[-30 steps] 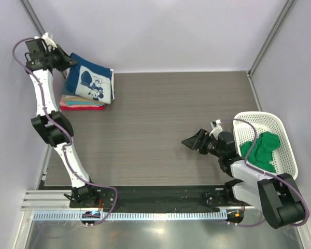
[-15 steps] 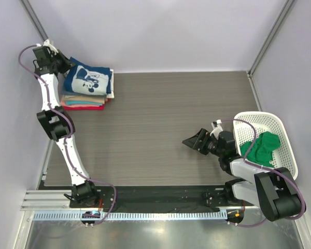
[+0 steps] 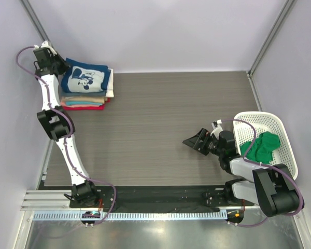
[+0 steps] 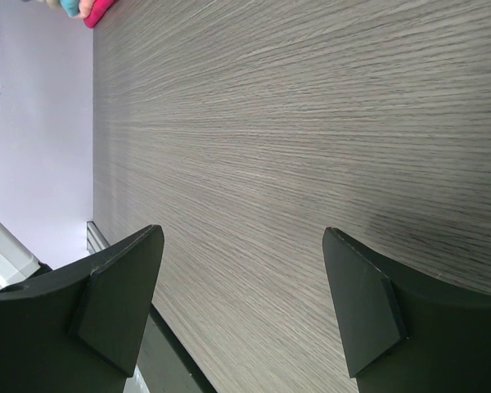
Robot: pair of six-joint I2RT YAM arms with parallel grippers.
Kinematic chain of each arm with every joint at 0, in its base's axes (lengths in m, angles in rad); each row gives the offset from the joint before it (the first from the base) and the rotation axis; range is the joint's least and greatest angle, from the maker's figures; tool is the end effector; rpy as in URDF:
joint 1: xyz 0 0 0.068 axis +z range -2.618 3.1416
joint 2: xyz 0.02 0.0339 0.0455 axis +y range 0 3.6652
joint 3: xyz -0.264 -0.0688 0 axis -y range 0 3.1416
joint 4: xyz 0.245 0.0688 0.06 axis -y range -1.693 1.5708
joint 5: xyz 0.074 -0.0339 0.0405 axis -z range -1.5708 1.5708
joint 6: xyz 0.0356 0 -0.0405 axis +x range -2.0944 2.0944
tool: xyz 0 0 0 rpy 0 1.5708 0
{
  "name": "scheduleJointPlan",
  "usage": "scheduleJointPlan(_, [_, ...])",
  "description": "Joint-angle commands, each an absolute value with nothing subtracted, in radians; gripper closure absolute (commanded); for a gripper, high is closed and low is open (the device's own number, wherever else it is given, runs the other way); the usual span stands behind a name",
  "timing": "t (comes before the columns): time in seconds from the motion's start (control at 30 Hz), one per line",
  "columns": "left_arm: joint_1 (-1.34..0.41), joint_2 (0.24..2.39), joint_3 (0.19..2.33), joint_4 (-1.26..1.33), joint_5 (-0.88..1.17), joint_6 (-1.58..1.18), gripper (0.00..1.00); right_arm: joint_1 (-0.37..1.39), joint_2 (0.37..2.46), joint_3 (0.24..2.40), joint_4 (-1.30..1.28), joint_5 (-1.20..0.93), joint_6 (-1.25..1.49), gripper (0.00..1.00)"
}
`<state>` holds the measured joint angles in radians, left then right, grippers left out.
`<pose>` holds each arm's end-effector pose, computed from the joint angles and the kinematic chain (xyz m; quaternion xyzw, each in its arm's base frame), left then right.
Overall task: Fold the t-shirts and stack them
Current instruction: Neatly place the folded tshirt to the corner
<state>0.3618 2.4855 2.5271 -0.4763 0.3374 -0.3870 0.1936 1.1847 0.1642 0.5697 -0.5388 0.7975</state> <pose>0.5364 0.1904 0.2994 -0.2198 0.8065 -0.1482 0.5285 0.1868 0.0552 0.1351 0.1079 0.8218 0.4419 0.3432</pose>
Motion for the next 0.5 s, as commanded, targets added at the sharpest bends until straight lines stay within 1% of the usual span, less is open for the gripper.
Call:
scheduleJointPlan(0.0, [0.383,2.393,2.497,-0.454,0.177,-0.307,0.83,0.186,1.184,0.179,0.635,-0.555,0.802,0.15])
scheduleJointPlan(0.03, [0.383,2.370,2.482,-0.451,0.182,-0.305,0.68,0.186,1.184,0.179,0.637,-0.555,0.802,0.16])
scheduleJointPlan(0.07, [0.385,2.359,2.452,-0.445,0.190,-0.304,0.42,0.186,1.184,0.175,0.640,-0.555,0.804,0.15])
scheduleJointPlan(0.13, [0.383,2.326,2.425,-0.437,0.201,-0.321,0.27,0.184,1.180,0.175,0.640,-0.558,0.804,0.15])
scheduleJointPlan(0.17, [0.383,2.316,2.410,-0.440,0.204,-0.327,0.18,0.183,1.178,0.173,0.640,-0.558,0.804,0.16])
scheduleJointPlan(0.33, [0.361,2.238,2.385,-0.521,0.123,-0.333,0.15,0.184,1.167,0.169,0.646,-0.560,0.805,0.15])
scheduleJointPlan(0.47, [0.304,2.107,2.257,-0.528,0.046,-0.314,0.15,0.184,1.167,0.163,0.661,-0.566,0.810,0.16])
